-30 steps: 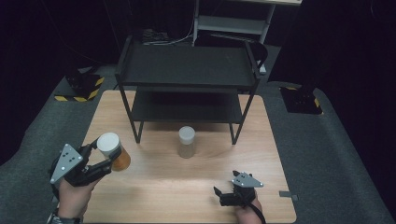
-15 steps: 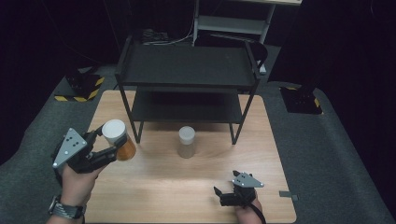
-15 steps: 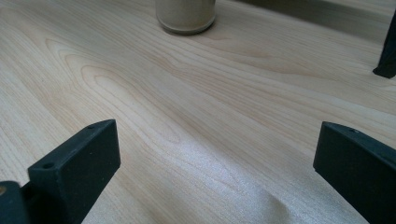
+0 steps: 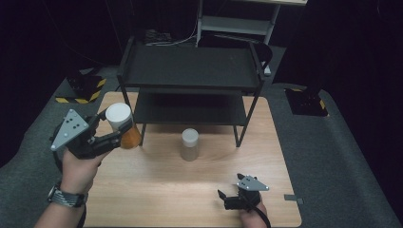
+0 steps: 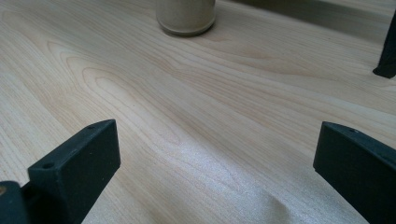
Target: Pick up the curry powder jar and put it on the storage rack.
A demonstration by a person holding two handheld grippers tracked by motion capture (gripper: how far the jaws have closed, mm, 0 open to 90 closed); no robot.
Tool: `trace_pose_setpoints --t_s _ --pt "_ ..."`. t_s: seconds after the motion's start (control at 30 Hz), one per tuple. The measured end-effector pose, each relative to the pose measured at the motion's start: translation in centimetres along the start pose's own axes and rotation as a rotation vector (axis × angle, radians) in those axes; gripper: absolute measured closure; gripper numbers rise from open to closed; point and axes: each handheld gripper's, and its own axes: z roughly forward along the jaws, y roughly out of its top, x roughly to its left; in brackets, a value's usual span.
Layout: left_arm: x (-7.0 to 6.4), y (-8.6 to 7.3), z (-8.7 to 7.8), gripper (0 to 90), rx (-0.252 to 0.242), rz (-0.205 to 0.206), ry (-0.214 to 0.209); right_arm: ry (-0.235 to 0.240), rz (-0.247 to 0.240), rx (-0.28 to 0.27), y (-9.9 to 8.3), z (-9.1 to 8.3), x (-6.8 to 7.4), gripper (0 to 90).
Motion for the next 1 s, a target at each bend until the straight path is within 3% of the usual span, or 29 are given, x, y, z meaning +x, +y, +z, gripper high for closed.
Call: trace_pose_setpoints --t_s 0.6,1.0 --pt "0.6 5.9 1.4 33.7 -0.031 0.017 0.004 0.000 0.007 -0.004 -0.1 -0.1 0.0 0.2" --pt "0.3 9.8 3.0 33.7 -0.046 0.051 0.005 0.005 0.007 -0.006 -0.1 -0.1 -0.1 0.2"
